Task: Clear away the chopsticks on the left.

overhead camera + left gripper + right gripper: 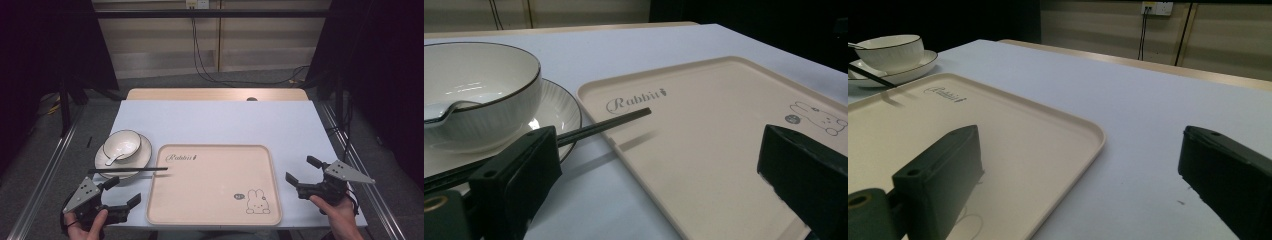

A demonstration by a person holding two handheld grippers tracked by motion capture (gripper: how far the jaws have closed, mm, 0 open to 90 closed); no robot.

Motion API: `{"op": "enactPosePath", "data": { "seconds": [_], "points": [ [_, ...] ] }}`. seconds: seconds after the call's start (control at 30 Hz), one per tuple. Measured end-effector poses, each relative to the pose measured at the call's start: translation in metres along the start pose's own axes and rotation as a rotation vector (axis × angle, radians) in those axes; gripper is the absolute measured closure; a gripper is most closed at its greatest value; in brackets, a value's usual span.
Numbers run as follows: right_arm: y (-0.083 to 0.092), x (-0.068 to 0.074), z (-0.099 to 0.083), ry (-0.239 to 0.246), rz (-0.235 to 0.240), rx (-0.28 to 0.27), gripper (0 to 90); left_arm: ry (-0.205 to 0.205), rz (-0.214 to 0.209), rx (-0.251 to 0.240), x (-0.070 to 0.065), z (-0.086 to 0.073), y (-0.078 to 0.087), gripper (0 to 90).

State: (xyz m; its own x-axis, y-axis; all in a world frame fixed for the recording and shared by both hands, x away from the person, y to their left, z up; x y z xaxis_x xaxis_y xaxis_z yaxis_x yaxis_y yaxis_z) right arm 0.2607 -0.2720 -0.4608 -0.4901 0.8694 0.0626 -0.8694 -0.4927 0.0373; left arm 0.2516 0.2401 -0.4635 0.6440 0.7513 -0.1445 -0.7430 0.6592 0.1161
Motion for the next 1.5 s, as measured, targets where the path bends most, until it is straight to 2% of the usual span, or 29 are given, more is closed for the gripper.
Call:
{"op": "enactPosePath", "data": {
  "seconds": [0.1,0.23,0.37,0.4,0.43,0.47,0.5,0.57,0.67,0.7,0.73,0.77,0.8,0.83,0.87,0.9,1.0,1.07,1.17,1.2,1.27,1.3,1.33,1.37,1.4,1.43,1.47,1.5],
  "points": [
    [0.000,0.000,0.000,0.001,-0.003,0.001,3.3,0.008,0.023,0.010,0.000,0.000,-0.002,4.8],
    [0.000,0.000,0.000,-0.001,0.002,-0.001,3.2,0.000,0.028,-0.006,0.002,0.002,-0.002,4.7],
    [0.000,0.001,0.000,-0.013,0.009,-0.003,3.1,-0.019,0.007,0.007,0.004,0.003,0.000,4.4],
    [0.000,0.001,0.000,-0.015,0.009,0.000,3.1,-0.027,0.010,-0.002,0.005,0.004,0.000,3.9],
    [-0.001,0.001,-0.001,-0.017,0.010,0.002,3.1,-0.041,0.007,0.005,0.006,0.005,0.001,3.1],
    [-0.002,0.002,-0.001,-0.020,0.011,-0.001,3.1,-0.056,-0.025,0.017,0.006,0.006,0.001,3.2],
    [-0.001,0.002,-0.001,-0.017,0.018,0.003,3.1,-0.060,-0.019,0.030,0.007,0.006,0.002,4.0],
    [-0.001,0.002,-0.001,-0.016,0.015,0.005,3.1,-0.040,-0.038,0.035,0.009,0.007,0.002,4.0],
    [-0.002,0.002,-0.001,-0.020,0.015,0.005,3.1,-0.053,-0.043,0.055,0.012,0.006,0.004,5.4],
    [-0.002,0.002,-0.001,-0.013,0.017,0.005,3.1,-0.045,-0.048,0.063,0.014,0.006,0.005,5.3],
    [-0.002,0.003,-0.002,-0.012,0.022,0.006,3.1,-0.016,-0.056,0.076,0.018,0.005,0.007,5.3],
    [-0.002,0.003,-0.002,-0.012,0.022,0.006,3.1,-0.016,-0.056,0.076,0.018,0.005,0.007,5.3],
    [-0.002,0.003,-0.002,-0.008,0.025,0.011,3.1,-0.011,-0.056,0.098,0.024,0.003,0.011,5.5],
    [-0.002,0.003,-0.002,-0.008,0.025,0.011,3.1,-0.011,-0.056,0.098,0.024,0.003,0.011,5.9],
    [-0.002,0.004,-0.002,-0.005,0.030,0.013,3.1,-0.005,-0.048,0.099,0.029,0.003,0.013,5.9],
    [-0.003,0.004,-0.002,-0.005,0.031,0.015,3.1,0.006,-0.059,0.108,0.035,0.001,0.015,8.3],
    [-0.003,0.004,-0.002,-0.004,0.033,0.016,3.1,0.000,-0.065,0.120,0.040,0.000,0.017,11.0],
    [-0.003,0.004,-0.002,-0.002,0.034,0.015,3.1,-0.023,-0.096,0.151,0.047,0.001,0.019,11.8],
    [-0.003,0.004,-0.002,0.000,0.033,0.018,3.1,-0.040,-0.096,0.153,0.052,0.003,0.019,12.0],
    [-0.004,0.005,-0.003,-0.002,0.034,0.021,3.1,-0.063,-0.090,0.159,0.060,0.005,0.019,13.4],
    [-0.004,0.004,-0.003,-0.001,0.033,0.021,3.1,-0.071,-0.092,0.177,0.064,0.005,0.020,16.0],
    [-0.003,0.004,-0.003,-0.004,0.036,0.021,3.0,-0.091,-0.100,0.198,0.071,0.005,0.018,18.1],
    [-0.003,0.004,-0.002,-0.002,0.035,0.021,3.0,-0.101,-0.095,0.198,0.075,0.005,0.017,17.3],
    [-0.003,0.004,-0.002,-0.002,0.035,0.021,3.0,-0.101,-0.095,0.198,0.075,0.005,0.017,17.3],
    [-0.003,0.004,-0.002,0.001,0.037,0.019,3.0,-0.098,-0.115,0.202,0.082,0.004,0.015,19.9],
    [-0.003,0.004,-0.002,0.001,0.037,0.019,3.0,-0.098,-0.115,0.202,0.082,0.004,0.015,22.1],
    [-0.003,0.005,-0.002,-0.002,0.037,0.020,2.9,-0.097,-0.096,0.207,0.093,0.002,0.011,21.6],
    [-0.003,0.005,-0.002,-0.002,0.037,0.020,2.9,-0.097,-0.096,0.207,0.093,0.002,0.011,21.7]
  ]
}}
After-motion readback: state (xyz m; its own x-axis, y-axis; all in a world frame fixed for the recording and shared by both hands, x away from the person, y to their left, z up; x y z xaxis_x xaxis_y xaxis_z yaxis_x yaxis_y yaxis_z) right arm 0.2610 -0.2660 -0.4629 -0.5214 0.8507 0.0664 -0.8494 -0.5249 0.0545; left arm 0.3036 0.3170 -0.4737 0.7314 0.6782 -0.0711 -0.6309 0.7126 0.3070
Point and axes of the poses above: each handheld gripper's, and its own axes: y roughly backward along the jaws, z roughly out of its top, x roughly to its left, the point moved 7 cm from there along -y, roughly forward along the jaws, and after that the axes turned 15 degrees about -x, right-handed, at the moved point
